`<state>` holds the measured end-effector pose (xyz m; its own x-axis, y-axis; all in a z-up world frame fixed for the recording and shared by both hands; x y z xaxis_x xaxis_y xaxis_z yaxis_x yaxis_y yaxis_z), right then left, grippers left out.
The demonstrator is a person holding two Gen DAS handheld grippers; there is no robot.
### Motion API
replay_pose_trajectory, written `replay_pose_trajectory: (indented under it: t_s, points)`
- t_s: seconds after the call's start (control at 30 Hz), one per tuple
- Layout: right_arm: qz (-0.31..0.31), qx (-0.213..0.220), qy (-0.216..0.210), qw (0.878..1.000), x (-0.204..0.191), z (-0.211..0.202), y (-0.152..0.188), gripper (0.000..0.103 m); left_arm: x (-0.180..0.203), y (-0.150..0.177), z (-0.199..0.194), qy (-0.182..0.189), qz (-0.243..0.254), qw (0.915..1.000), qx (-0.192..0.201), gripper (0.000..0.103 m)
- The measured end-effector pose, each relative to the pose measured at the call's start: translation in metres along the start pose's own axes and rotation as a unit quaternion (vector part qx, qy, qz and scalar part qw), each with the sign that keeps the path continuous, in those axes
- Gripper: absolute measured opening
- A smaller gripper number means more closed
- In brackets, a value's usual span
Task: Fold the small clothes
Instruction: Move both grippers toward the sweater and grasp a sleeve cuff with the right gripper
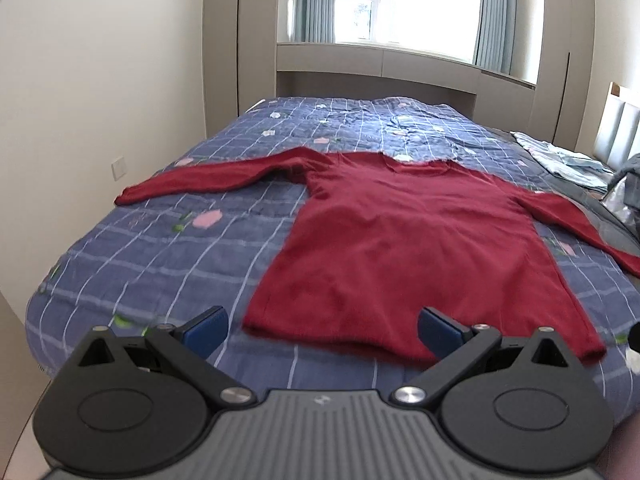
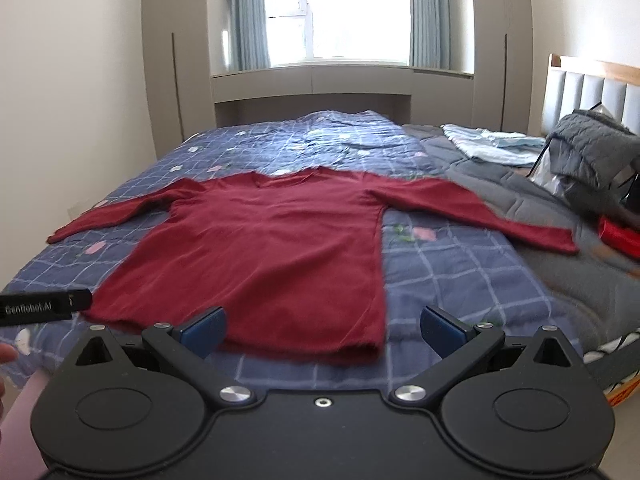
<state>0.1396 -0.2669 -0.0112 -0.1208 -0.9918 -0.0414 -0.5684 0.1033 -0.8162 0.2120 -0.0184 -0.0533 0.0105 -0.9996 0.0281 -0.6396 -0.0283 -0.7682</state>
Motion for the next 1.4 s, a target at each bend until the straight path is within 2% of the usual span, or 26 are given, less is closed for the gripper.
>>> replay_pose_trajectory:
  t_s: [0.2, 0.37, 0.77, 0.93, 1.07, 1.17, 1.23, 1.3, 1.4]
  points:
    - [0.016, 0.005, -0.013, 1.0, 0.022, 0.039, -0.025, 0.103, 0.027, -0.035, 0.032, -0.024, 0.015, 0.9996, -0.001, 0.103]
    - [0.025, 0.039, -0.024, 0.999, 0.054, 0.077, -0.044, 0.103, 0.06, -0.062, 0.064, -0.04, 0.031, 0.9987, -0.007, 0.103]
    - [0.116, 0.065, 0.035, 0.991, 0.208, 0.164, -0.069, 0.103, 0.137, -0.108, 0.153, -0.023, 0.082, 0.9963, -0.012, 0.103]
    - [0.157, 0.042, 0.041, 0.986, 0.267, 0.196, -0.07, 0.103, 0.165, -0.12, 0.194, -0.008, 0.093, 0.9954, -0.02, 0.103]
    - [0.203, 0.014, 0.091, 0.975, 0.324, 0.218, -0.061, 0.103, 0.18, -0.119, 0.222, -0.002, 0.098, 0.9949, -0.026, 0.103]
    - [0.198, 0.008, 0.128, 0.972, 0.354, 0.229, -0.06, 0.103, 0.183, -0.113, 0.238, 0.001, 0.094, 0.9949, -0.037, 0.103]
    - [0.207, 0.009, 0.138, 0.969, 0.373, 0.234, -0.059, 0.103, 0.183, -0.108, 0.245, -0.002, 0.097, 0.9946, -0.038, 0.103]
    - [0.241, 0.008, 0.14, 0.96, 0.393, 0.24, -0.057, 0.102, 0.184, -0.104, 0.248, -0.004, 0.102, 0.9941, -0.036, 0.103]
    - [0.309, -0.002, 0.152, 0.939, 0.423, 0.249, -0.046, 0.094, 0.184, -0.099, 0.251, -0.002, 0.107, 0.9935, -0.039, 0.103]
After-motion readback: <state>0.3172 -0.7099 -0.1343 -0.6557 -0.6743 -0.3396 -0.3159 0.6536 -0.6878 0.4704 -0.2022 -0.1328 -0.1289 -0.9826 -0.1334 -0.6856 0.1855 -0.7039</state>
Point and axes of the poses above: each gripper's, at about its wrist camera, not at the fingertips, and z roughly the way its jaws point, x to its right, y to its underside, the point moved 10 cm from there along z, roughly the way its jaws point, and after that the axes turned 2 degrees about -x, right-handed, at the moved point
